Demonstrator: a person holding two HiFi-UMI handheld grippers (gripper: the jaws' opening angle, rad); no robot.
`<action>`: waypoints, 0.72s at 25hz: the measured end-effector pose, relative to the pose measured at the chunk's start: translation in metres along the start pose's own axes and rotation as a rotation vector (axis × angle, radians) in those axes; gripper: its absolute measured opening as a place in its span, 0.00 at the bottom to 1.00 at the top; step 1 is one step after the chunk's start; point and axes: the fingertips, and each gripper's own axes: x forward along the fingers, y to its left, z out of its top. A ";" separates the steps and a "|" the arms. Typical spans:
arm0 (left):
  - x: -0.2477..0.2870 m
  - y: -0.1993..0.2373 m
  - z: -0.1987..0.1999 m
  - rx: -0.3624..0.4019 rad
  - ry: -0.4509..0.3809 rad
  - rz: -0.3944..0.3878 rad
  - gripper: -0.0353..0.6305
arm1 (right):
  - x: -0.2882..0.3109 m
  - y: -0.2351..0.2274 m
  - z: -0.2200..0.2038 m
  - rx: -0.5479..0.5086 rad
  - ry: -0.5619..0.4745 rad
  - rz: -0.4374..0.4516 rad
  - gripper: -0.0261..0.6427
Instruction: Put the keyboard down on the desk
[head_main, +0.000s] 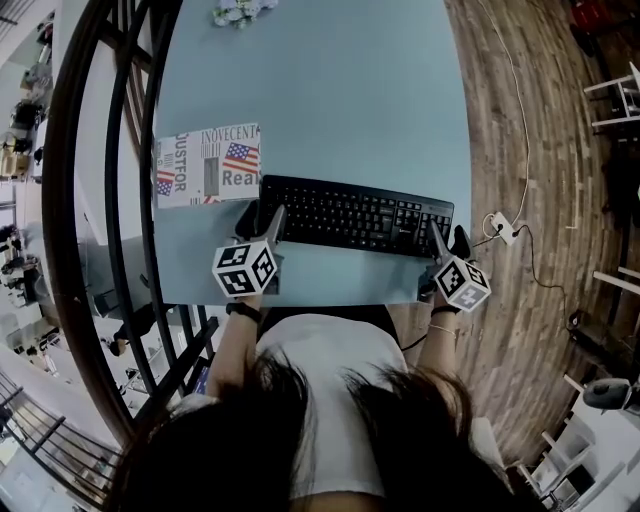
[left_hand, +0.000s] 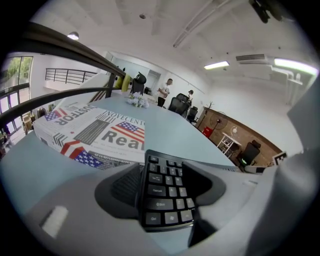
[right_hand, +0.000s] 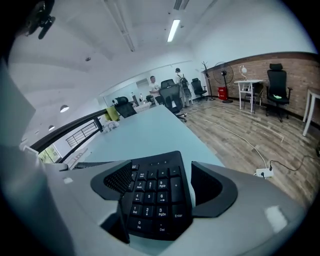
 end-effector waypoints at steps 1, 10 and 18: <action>-0.001 -0.001 0.003 0.007 -0.007 -0.003 0.49 | 0.000 0.002 0.003 -0.012 -0.006 0.006 0.55; -0.010 -0.023 0.046 0.081 -0.108 -0.041 0.49 | -0.001 0.036 0.037 -0.072 -0.078 0.113 0.55; -0.037 -0.046 0.103 0.124 -0.253 -0.071 0.49 | -0.014 0.096 0.097 -0.095 -0.223 0.299 0.55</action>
